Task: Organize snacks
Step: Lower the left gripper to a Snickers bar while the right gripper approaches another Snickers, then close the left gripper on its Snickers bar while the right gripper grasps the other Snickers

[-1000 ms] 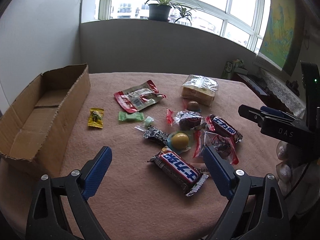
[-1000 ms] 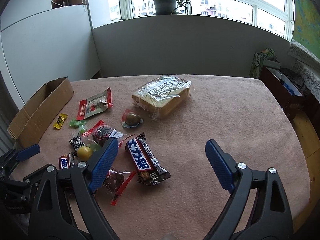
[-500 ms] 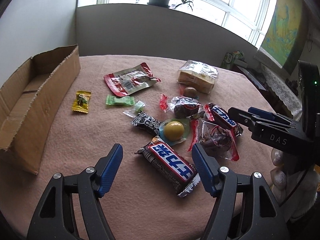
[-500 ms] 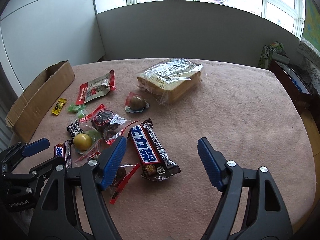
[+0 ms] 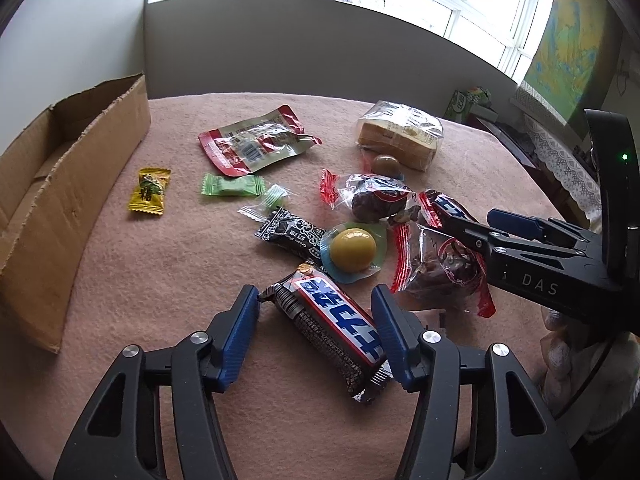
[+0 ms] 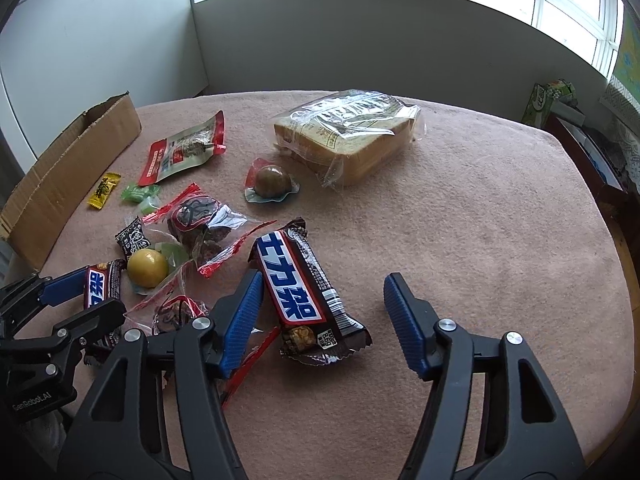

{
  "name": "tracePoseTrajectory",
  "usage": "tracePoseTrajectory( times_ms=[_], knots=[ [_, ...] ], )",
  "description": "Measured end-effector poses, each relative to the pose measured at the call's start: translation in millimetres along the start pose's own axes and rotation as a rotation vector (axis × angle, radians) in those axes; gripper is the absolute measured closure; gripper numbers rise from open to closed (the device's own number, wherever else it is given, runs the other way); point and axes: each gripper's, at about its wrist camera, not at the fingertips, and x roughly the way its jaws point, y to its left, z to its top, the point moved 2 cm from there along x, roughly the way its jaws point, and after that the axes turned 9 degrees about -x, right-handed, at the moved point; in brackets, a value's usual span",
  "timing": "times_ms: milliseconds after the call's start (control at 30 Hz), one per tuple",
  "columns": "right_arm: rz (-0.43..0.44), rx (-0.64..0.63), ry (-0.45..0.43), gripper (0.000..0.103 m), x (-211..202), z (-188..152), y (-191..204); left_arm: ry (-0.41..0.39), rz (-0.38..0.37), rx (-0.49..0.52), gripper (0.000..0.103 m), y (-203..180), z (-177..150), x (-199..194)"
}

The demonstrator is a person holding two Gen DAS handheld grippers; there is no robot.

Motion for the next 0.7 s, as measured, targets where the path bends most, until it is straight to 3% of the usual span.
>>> tracePoseTrajectory(
  times_ms=[167,333,467,700],
  knots=[
    [0.03,0.001,0.008,0.058,1.4,-0.6,2.3,-0.007,-0.002,0.013,0.057,5.5,-1.2,-4.6],
    [0.018,-0.008,0.014,0.058,3.1,0.2,5.2,-0.003,0.009,-0.002,0.055,10.6,1.8,-4.0],
    [0.026,-0.003,0.014,0.067,2.8,0.1,4.3,-0.015,0.023,0.025,0.055,6.6,2.2,-1.8],
    [0.042,0.034,-0.002,0.071,-1.7,-2.0,-3.2,-0.025,-0.011,0.022,0.065,8.4,2.6,-6.7]
  ],
)
